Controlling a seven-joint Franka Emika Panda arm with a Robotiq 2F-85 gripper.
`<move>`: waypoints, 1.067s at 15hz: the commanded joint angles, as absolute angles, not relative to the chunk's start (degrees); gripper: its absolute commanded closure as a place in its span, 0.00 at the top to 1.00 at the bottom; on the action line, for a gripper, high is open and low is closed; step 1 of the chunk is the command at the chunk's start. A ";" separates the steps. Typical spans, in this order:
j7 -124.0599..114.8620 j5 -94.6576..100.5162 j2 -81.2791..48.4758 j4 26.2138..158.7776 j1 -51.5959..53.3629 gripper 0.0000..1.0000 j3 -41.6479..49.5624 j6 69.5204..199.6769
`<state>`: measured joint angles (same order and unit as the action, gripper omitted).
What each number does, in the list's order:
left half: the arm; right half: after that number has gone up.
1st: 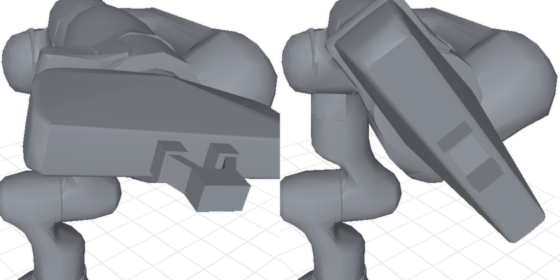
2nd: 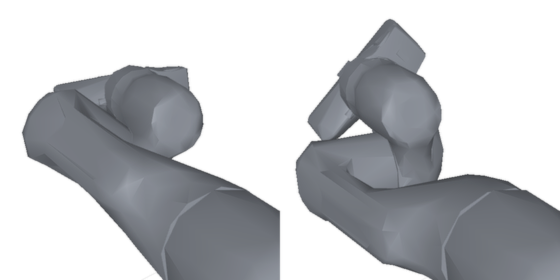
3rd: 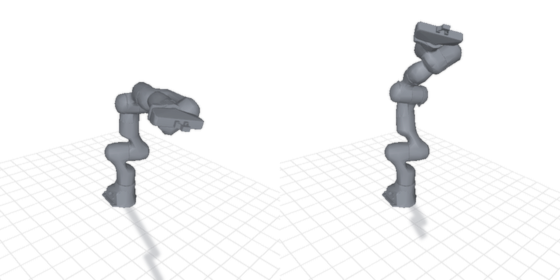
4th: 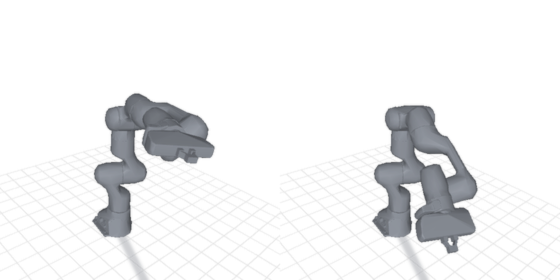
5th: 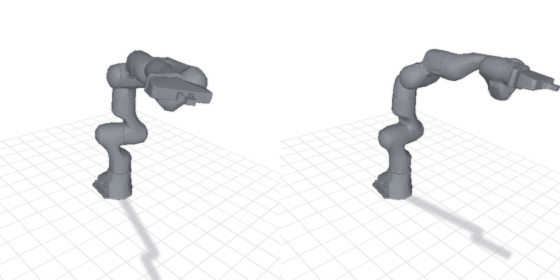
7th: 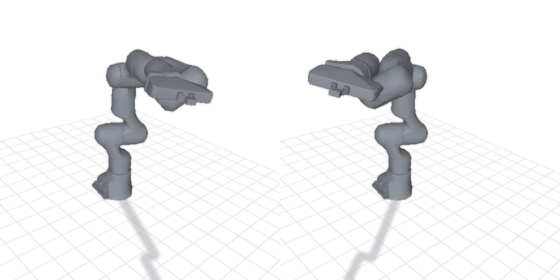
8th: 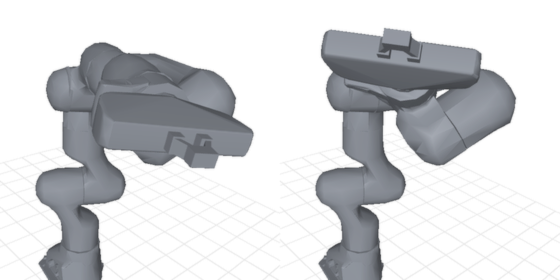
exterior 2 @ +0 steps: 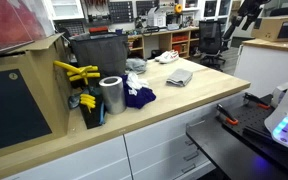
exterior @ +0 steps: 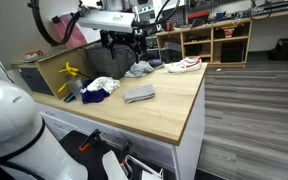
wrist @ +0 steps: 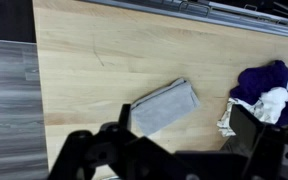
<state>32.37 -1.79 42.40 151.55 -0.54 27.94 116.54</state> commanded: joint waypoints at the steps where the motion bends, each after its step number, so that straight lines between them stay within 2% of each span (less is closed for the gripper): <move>1: 33.49 -3.15 41.78 151.46 -2.25 1.00 26.41 116.40; 8: 33.49 -3.15 41.78 151.46 -2.25 1.00 26.41 116.40; 16: 30.40 -2.72 32.93 146.42 -1.39 1.00 22.02 120.12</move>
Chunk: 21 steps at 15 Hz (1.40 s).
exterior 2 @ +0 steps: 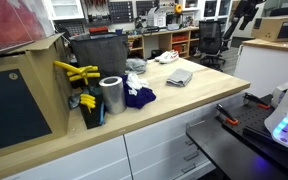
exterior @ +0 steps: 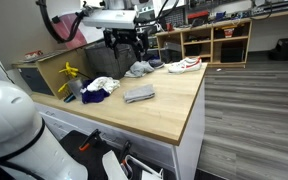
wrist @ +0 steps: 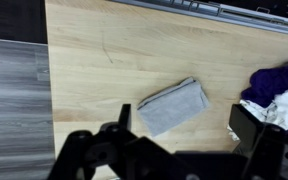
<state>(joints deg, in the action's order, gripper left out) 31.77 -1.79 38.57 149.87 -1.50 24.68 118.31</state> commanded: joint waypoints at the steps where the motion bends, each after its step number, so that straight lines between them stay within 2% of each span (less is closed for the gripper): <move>1: 29.94 -2.95 31.48 145.81 -1.05 1.00 21.34 120.92; 21: 24.19 -3.59 1.31 128.76 3.12 1.00 1.73 124.35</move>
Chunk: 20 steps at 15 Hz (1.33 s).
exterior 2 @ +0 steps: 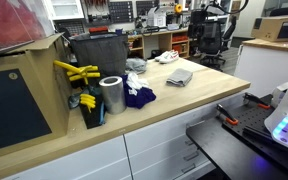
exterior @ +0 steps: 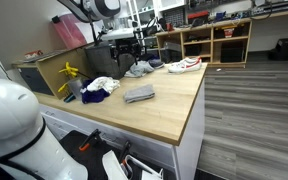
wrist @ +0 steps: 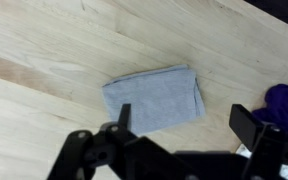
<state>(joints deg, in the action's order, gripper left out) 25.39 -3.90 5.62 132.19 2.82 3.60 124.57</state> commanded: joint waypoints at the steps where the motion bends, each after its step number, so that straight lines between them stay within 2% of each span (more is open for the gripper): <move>1: 23.86 -2.97 -0.07 128.05 3.21 1.00 0.84 124.37; 20: 15.43 11.05 -22.37 118.90 6.80 1.00 -5.84 126.12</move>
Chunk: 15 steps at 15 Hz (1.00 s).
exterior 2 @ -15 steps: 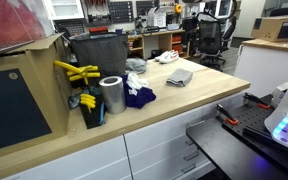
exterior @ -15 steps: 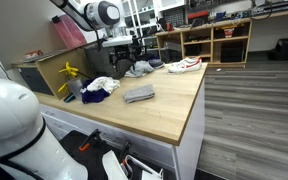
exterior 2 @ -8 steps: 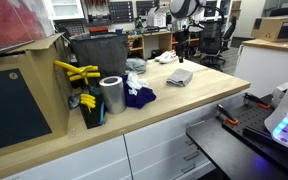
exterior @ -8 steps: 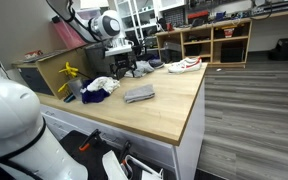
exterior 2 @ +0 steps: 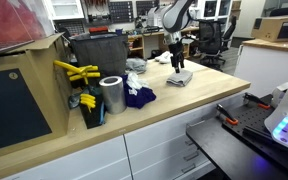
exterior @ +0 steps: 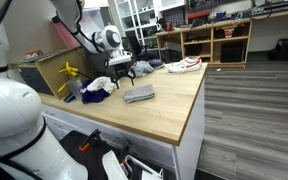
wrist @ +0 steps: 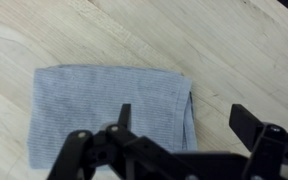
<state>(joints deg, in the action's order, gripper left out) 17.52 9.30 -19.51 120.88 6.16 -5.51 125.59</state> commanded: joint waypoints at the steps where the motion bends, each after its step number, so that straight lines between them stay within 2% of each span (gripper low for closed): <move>1: 15.31 11.51 -23.24 118.60 7.07 1.00 -5.72 126.27; 6: 13.81 15.16 -26.69 117.83 7.67 1.00 -4.91 126.96; 7: 13.26 15.90 -27.11 118.02 7.77 0.75 -4.79 127.30; 8: 12.89 16.59 -27.39 118.24 7.92 0.74 -4.73 127.52; 9: 12.49 17.03 -27.63 118.42 7.98 0.68 -4.72 127.76; 15: 10.53 17.19 -27.22 119.14 8.51 0.20 -5.15 127.92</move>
<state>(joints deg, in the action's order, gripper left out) 12.50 16.39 -27.97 118.96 7.85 -5.30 127.63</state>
